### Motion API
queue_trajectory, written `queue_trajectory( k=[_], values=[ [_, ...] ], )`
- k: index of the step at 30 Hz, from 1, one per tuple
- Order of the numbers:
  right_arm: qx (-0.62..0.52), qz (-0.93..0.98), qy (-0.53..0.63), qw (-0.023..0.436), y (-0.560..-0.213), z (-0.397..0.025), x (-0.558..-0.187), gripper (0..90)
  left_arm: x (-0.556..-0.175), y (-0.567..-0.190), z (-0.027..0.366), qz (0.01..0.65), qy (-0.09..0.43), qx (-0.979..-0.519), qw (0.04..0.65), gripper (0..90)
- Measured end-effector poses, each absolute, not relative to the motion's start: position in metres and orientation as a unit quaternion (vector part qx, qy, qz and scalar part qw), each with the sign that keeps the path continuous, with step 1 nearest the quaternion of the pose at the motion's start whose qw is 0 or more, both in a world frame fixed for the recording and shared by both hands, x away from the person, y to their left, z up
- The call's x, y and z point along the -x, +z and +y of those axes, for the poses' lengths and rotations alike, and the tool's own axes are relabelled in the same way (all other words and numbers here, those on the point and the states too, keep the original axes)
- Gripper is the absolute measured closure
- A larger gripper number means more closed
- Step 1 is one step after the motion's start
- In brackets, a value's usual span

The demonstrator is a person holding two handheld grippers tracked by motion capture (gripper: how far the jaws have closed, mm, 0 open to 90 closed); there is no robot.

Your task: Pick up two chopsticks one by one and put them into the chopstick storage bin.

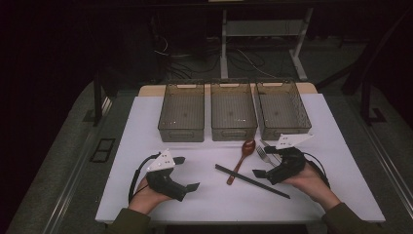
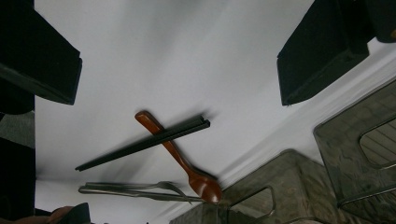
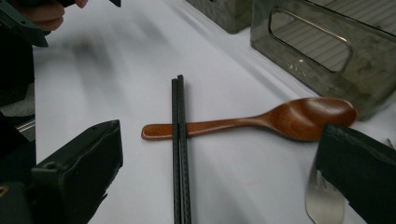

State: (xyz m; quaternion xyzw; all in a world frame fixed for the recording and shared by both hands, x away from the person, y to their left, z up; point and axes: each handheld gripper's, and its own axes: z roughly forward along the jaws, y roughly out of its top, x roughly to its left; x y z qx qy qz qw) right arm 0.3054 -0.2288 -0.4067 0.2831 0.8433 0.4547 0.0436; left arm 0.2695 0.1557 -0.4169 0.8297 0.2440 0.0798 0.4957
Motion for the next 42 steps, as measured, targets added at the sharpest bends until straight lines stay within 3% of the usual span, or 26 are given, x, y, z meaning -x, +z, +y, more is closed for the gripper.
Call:
queue_trajectory(
  k=[11, 22, 42],
  values=[
    [-0.272, 0.853, 0.445, 0.038, -0.410, -0.220, -0.305, 7.1, -0.269, -0.418, 0.155, 0.242, 0.078, -0.832, 0.493, 0.0],
    [-0.262, 0.866, 0.425, 0.027, -0.415, -0.220, -0.302, 34.5, -0.269, -0.419, 0.154, 0.242, 0.077, -0.833, 0.491, 0.0],
    [-0.248, 0.894, 0.373, 0.010, -0.428, -0.209, -0.301, 67.4, -0.269, -0.419, 0.154, 0.243, 0.077, -0.834, 0.489, 0.0]
  ],
)
